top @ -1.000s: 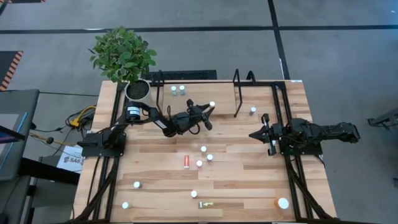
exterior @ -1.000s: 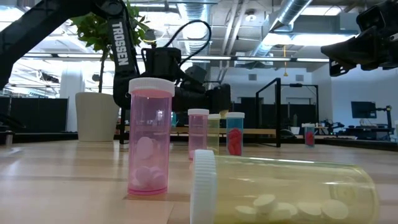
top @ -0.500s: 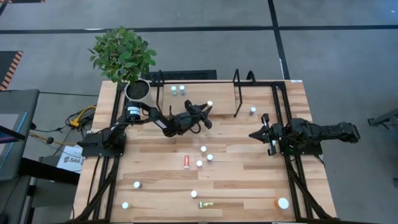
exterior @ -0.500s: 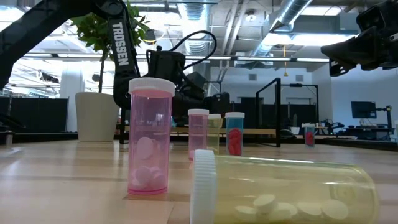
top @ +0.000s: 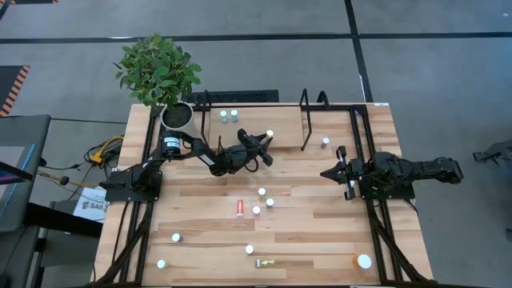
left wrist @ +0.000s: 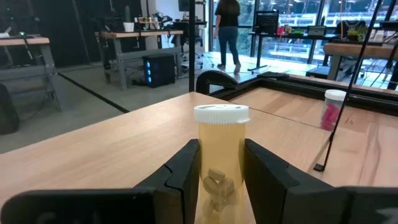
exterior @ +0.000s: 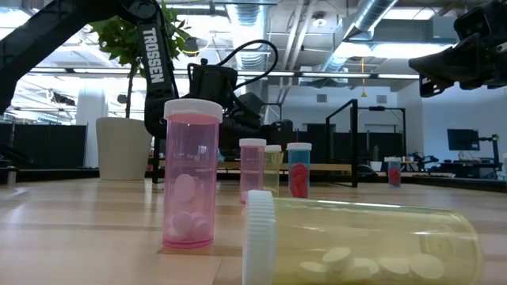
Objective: Pick and place medicine bottles onto shelf by color
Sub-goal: Put the yellow pill bottle on the shelf
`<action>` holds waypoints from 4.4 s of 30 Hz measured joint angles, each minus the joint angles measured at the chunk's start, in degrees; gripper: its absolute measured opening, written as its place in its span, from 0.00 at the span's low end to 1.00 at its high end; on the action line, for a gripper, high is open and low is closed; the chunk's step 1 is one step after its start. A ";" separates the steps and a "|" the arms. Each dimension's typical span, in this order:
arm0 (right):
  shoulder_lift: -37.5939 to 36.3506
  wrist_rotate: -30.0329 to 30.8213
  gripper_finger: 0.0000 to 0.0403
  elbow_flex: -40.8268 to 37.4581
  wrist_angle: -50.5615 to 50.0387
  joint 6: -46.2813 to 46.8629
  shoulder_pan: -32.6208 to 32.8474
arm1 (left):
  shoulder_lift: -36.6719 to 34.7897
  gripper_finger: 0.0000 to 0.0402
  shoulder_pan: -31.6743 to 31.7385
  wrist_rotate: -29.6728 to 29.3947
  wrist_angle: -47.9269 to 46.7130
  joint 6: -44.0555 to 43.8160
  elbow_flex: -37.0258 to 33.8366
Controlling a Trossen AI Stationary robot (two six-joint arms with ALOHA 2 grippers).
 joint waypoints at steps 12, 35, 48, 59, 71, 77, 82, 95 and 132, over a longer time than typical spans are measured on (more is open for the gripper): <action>0.02 0.00 0.06 0.01 0.00 0.00 0.00 | -0.02 0.23 -0.18 -0.15 -0.20 0.20 0.00; 0.02 0.00 0.06 0.01 0.00 0.00 0.00 | -0.02 0.23 -3.49 -13.49 -0.92 0.18 0.00; 0.01 0.00 0.06 0.01 0.00 0.00 0.01 | -0.04 0.23 -3.54 -14.66 -1.77 -0.77 0.00; 0.00 0.00 0.06 -0.01 0.00 0.00 0.02 | -0.09 0.23 -3.54 -15.37 -2.36 -1.96 0.00; 0.00 0.00 0.06 -0.01 0.00 0.00 0.00 | -0.09 0.24 -3.69 -15.61 -2.47 -2.88 -0.02; 0.00 0.02 0.06 -0.01 0.00 0.00 0.00 | -0.07 0.24 -3.89 -16.20 -2.67 -3.01 -0.02; 0.00 0.01 0.06 0.01 0.00 0.00 0.00 | -0.06 0.27 -3.94 -16.18 -3.06 -3.04 -0.03; 0.02 0.00 0.06 0.00 0.00 0.00 0.01 | 0.22 0.35 -5.11 -18.08 -4.77 -3.73 -0.17; 0.01 0.01 0.06 -0.01 0.00 0.00 0.01 | -9.27 0.51 -5.64 -18.28 -0.15 11.45 -0.09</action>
